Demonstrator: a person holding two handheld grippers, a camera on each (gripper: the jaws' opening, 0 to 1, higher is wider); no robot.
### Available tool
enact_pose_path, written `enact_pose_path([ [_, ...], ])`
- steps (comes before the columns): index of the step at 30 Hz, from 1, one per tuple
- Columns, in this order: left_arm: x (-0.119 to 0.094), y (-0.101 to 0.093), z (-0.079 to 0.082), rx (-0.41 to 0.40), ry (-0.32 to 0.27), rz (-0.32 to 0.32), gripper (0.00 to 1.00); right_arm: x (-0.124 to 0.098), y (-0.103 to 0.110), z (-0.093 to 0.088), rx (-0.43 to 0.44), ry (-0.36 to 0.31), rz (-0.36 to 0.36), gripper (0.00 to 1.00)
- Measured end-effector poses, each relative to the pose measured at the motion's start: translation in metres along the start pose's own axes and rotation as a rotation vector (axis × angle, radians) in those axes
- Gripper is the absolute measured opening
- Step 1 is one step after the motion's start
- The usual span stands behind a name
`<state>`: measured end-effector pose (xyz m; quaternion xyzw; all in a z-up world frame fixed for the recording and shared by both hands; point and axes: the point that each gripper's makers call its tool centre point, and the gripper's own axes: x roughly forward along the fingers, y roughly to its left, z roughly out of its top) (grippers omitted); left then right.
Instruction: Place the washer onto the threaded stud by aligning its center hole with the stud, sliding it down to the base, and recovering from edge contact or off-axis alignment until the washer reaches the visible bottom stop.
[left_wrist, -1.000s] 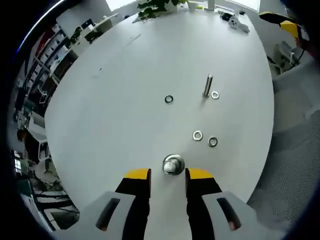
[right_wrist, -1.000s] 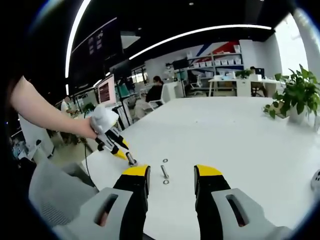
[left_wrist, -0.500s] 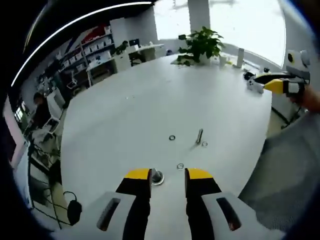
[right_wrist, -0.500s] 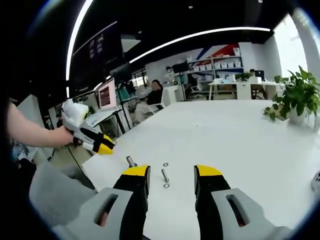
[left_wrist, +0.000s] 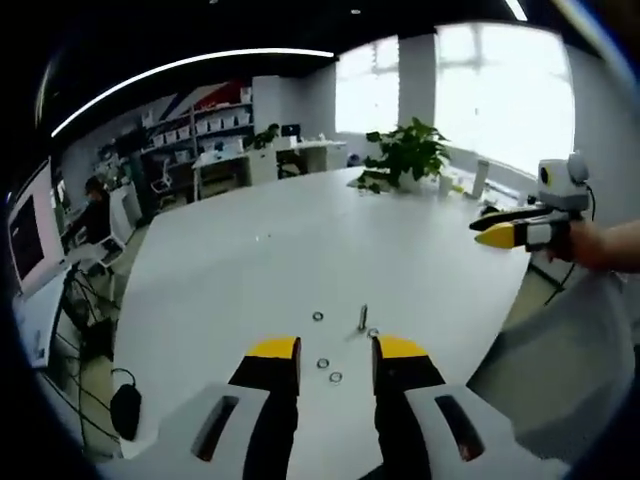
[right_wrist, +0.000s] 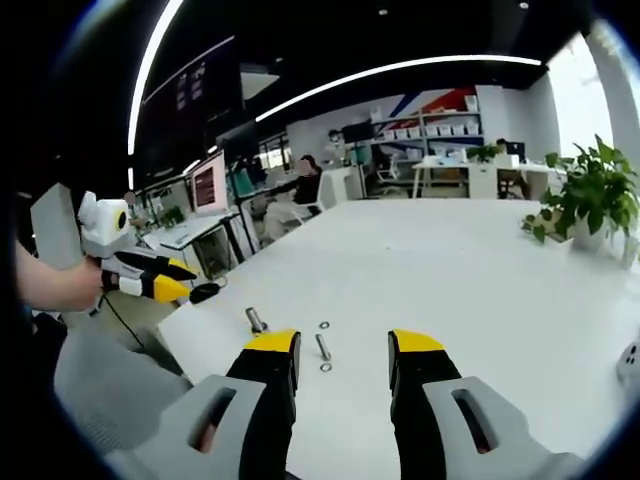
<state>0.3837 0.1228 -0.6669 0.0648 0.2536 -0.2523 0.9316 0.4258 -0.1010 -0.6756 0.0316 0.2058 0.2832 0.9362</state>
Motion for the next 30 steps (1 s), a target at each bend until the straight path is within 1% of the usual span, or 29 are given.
enact_pose_path([
  [4, -0.005, 0.004, 0.005, -0.002, -0.048, 0.0, 0.26, 0.0, -0.004, -0.002, 0.002, 0.009, -0.017, 0.38],
  [6, -0.006, -0.001, 0.006, -0.025, -0.072, -0.021, 0.26, -0.001, -0.008, -0.005, 0.0, 0.021, -0.039, 0.38],
  [7, -0.006, -0.003, 0.006, -0.022, -0.079, -0.024, 0.26, -0.001, -0.009, -0.006, 0.0, 0.027, -0.045, 0.38],
  [9, -0.006, -0.007, 0.007, 0.013, -0.096, -0.036, 0.26, -0.001, -0.009, -0.01, -0.007, 0.043, -0.056, 0.38],
  [10, -0.006, -0.007, 0.008, 0.023, -0.107, -0.032, 0.25, 0.0, -0.009, -0.011, -0.016, 0.052, -0.058, 0.38],
  [12, -0.005, -0.009, 0.009, -0.01, -0.13, -0.048, 0.26, 0.002, -0.008, -0.014, -0.027, 0.067, -0.056, 0.38],
  [13, -0.003, -0.013, 0.008, -0.06, -0.131, -0.085, 0.26, 0.003, -0.009, -0.018, -0.04, 0.084, -0.06, 0.38],
  [14, -0.003, -0.018, 0.005, -0.089, -0.114, -0.12, 0.26, 0.004, -0.01, -0.021, -0.052, 0.105, -0.065, 0.38],
  [16, -0.004, -0.015, 0.006, -0.064, -0.129, -0.11, 0.25, 0.005, -0.009, -0.025, -0.062, 0.12, -0.062, 0.38],
  [19, -0.008, -0.017, 0.014, -0.073, -0.168, -0.116, 0.25, 0.005, -0.01, -0.03, -0.072, 0.141, -0.067, 0.38],
  [21, -0.01, -0.017, 0.016, -0.053, -0.182, -0.099, 0.25, 0.005, -0.012, -0.033, -0.077, 0.156, -0.072, 0.38],
  [24, -0.013, -0.014, 0.021, -0.046, -0.209, -0.088, 0.25, 0.005, -0.012, -0.037, -0.082, 0.176, -0.077, 0.38],
  [27, -0.013, -0.009, 0.025, -0.061, -0.23, -0.081, 0.25, 0.011, -0.006, -0.04, -0.077, 0.188, -0.045, 0.37],
  [30, -0.012, -0.005, 0.022, -0.088, -0.222, -0.07, 0.25, 0.02, 0.003, -0.048, -0.083, 0.228, -0.006, 0.37],
])
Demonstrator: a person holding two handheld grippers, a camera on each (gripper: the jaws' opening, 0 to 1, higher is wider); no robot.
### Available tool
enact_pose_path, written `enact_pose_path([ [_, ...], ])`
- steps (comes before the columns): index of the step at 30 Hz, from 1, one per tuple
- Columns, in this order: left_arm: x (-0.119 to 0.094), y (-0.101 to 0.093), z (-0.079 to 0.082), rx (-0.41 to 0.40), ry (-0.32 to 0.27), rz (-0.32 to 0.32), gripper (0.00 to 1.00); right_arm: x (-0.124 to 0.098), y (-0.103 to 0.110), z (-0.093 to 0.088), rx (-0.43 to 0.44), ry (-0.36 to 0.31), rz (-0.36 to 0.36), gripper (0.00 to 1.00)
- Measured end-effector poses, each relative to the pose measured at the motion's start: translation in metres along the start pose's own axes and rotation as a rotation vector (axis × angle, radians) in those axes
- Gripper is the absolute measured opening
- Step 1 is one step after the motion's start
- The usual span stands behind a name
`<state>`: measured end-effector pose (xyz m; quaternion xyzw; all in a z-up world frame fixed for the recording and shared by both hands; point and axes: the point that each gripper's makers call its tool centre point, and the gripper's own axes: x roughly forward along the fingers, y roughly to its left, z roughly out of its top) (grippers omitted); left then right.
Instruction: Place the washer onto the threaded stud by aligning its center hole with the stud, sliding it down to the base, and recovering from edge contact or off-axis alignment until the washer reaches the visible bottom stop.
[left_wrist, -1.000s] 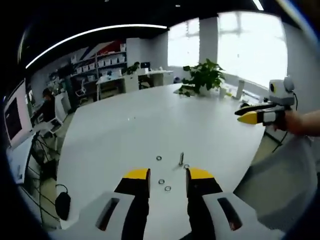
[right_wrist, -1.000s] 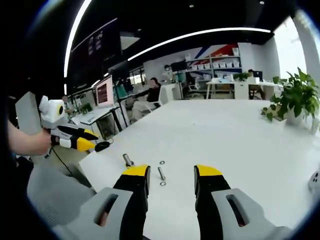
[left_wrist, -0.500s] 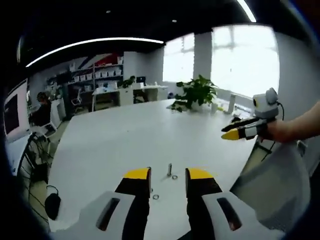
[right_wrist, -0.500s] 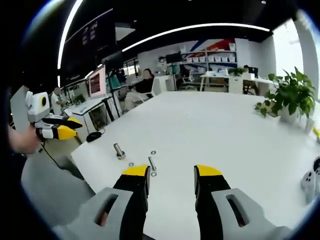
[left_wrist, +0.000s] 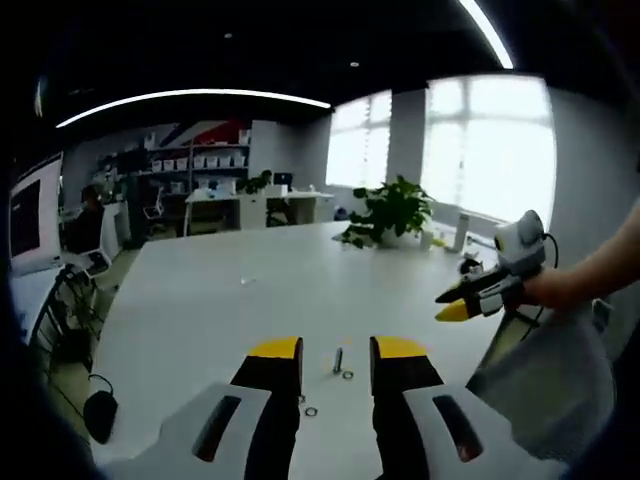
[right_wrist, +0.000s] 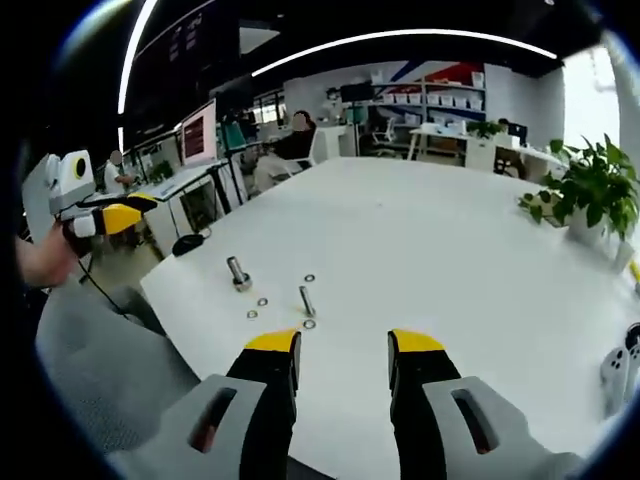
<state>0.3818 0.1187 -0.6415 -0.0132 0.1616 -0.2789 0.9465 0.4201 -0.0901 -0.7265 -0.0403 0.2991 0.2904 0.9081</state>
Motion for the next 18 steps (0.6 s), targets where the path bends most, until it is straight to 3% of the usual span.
enact_pose_path([
  [3, -0.002, 0.003, 0.0, -0.002, -0.001, 0.02, 0.25, 0.012, 0.008, -0.007, -0.027, 0.048, 0.023, 0.37],
  [11, -0.007, 0.002, 0.004, 0.022, -0.015, 0.038, 0.24, 0.043, 0.027, -0.001, -0.049, 0.09, 0.078, 0.37],
  [18, -0.006, 0.002, 0.004, 0.05, -0.011, 0.041, 0.23, 0.073, 0.037, 0.001, -0.136, 0.155, 0.104, 0.35],
])
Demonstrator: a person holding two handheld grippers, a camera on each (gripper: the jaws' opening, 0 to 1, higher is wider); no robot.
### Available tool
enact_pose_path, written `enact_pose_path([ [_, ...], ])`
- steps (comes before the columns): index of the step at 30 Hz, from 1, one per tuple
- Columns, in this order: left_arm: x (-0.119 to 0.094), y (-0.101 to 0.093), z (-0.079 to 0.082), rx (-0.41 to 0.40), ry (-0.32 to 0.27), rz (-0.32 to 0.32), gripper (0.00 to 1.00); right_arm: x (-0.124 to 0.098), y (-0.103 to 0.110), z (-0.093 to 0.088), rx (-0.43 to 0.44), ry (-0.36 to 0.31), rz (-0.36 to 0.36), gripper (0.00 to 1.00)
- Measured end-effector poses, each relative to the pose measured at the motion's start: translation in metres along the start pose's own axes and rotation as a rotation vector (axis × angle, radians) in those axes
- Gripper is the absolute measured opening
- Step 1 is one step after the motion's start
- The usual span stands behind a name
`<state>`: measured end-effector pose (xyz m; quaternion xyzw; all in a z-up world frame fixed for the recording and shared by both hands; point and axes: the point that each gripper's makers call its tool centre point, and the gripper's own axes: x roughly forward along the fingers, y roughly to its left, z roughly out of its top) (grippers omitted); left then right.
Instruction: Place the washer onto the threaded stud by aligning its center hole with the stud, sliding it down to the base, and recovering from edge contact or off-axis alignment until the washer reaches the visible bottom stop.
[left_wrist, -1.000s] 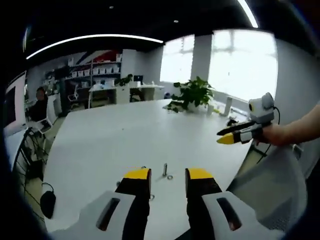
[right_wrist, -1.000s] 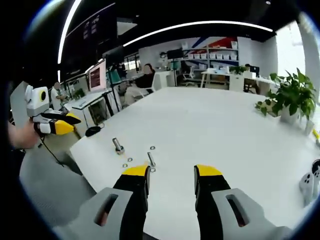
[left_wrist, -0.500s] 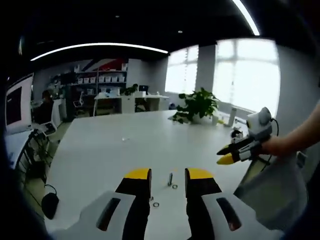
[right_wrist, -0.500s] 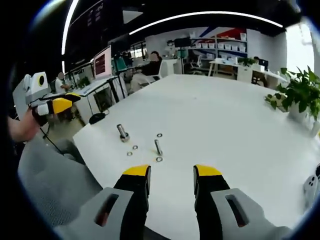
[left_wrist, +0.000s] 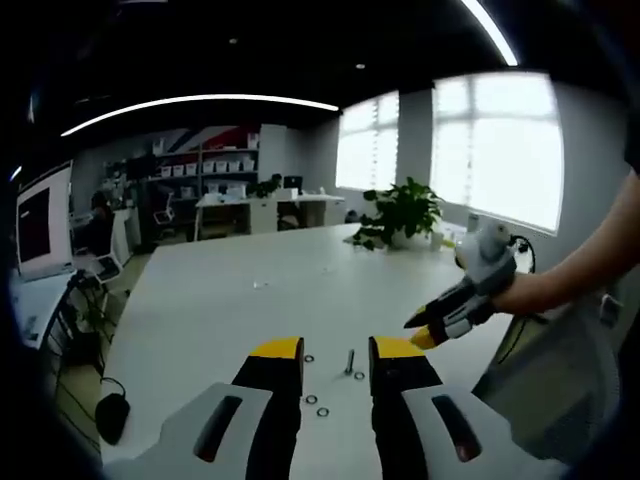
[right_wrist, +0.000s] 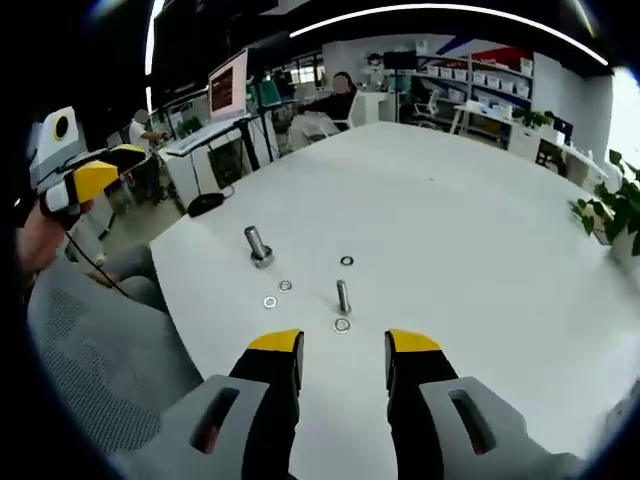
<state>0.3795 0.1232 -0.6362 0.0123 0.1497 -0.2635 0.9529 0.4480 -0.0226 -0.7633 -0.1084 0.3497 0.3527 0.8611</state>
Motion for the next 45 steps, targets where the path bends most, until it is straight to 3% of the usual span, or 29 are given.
enact_pose_path([
  [7, -0.001, 0.004, 0.003, -0.005, -0.019, 0.007, 0.23, 0.028, 0.014, -0.016, -0.101, 0.115, 0.047, 0.32],
  [15, -0.002, 0.005, 0.006, -0.04, -0.043, 0.001, 0.23, 0.048, 0.008, -0.033, -0.159, 0.217, 0.061, 0.32],
  [35, 0.0, -0.001, 0.001, -0.052, -0.027, -0.026, 0.23, 0.085, 0.002, -0.04, -0.196, 0.311, 0.079, 0.26],
  [45, 0.002, -0.001, -0.003, -0.065, -0.016, -0.034, 0.23, 0.094, 0.008, -0.052, -0.268, 0.364, 0.104, 0.25],
])
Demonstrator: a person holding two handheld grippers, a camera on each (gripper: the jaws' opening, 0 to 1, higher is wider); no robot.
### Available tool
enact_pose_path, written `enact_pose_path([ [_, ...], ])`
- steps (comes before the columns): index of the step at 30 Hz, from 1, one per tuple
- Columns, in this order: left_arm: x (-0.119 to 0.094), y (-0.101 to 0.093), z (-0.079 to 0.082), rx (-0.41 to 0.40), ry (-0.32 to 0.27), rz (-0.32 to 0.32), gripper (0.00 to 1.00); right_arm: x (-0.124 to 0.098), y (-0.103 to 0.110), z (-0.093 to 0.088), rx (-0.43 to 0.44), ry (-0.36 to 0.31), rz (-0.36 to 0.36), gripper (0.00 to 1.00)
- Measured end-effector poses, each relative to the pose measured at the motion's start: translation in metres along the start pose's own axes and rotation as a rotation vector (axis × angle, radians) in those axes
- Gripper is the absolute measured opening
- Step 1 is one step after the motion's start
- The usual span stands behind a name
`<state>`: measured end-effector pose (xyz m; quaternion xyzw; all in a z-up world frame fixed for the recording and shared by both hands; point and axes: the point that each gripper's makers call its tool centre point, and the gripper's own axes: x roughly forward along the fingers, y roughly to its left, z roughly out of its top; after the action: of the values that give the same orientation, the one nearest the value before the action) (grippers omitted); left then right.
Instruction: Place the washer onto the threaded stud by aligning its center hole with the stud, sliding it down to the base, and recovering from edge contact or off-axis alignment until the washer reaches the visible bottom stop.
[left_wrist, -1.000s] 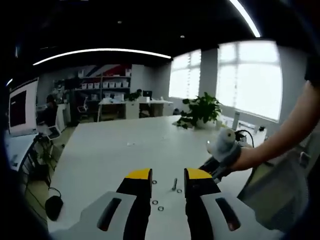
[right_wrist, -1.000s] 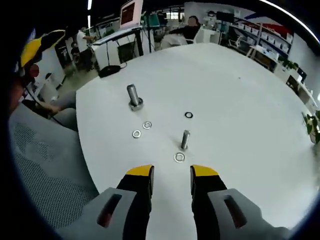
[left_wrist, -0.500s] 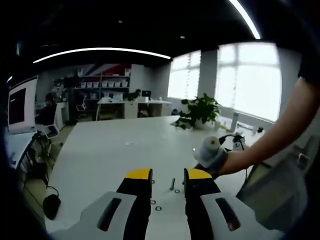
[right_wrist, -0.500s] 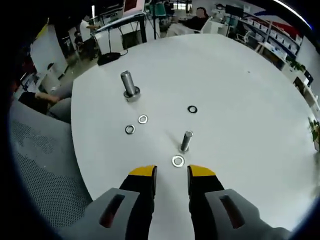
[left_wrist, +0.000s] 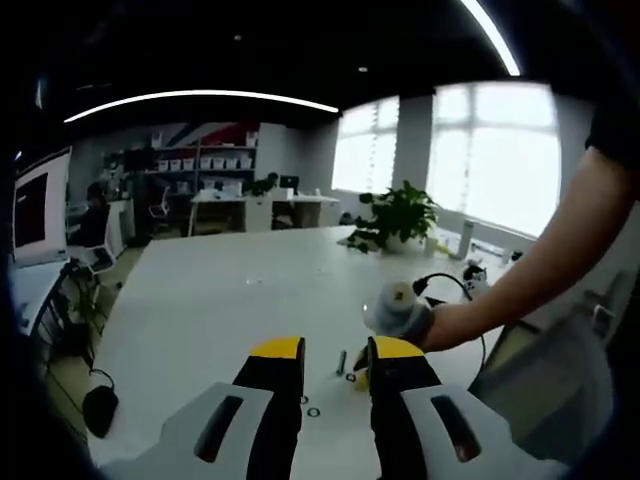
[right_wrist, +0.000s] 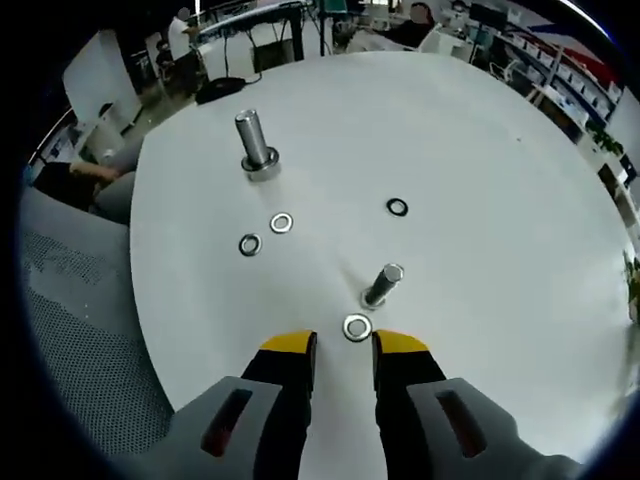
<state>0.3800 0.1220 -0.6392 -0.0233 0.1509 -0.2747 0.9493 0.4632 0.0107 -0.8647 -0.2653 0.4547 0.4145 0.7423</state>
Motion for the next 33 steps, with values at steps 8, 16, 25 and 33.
enact_pose_path([
  [8, -0.0008, 0.0002, 0.002, -0.013, -0.013, -0.004, 0.23, 0.0034, 0.0003, -0.0013, -0.001, 0.011, 0.008, 0.24],
  [16, -0.0025, -0.0005, 0.0029, -0.022, -0.021, -0.008, 0.23, 0.0017, 0.0007, -0.0017, -0.007, 0.012, 0.008, 0.24],
  [25, -0.0024, -0.0045, 0.0046, -0.008, -0.026, -0.023, 0.23, 0.0022, 0.0002, -0.0018, -0.009, 0.022, 0.006, 0.23],
  [33, -0.002, -0.0028, 0.0052, -0.027, -0.032, -0.026, 0.23, 0.0015, 0.0006, -0.0018, -0.013, 0.029, 0.013, 0.23],
])
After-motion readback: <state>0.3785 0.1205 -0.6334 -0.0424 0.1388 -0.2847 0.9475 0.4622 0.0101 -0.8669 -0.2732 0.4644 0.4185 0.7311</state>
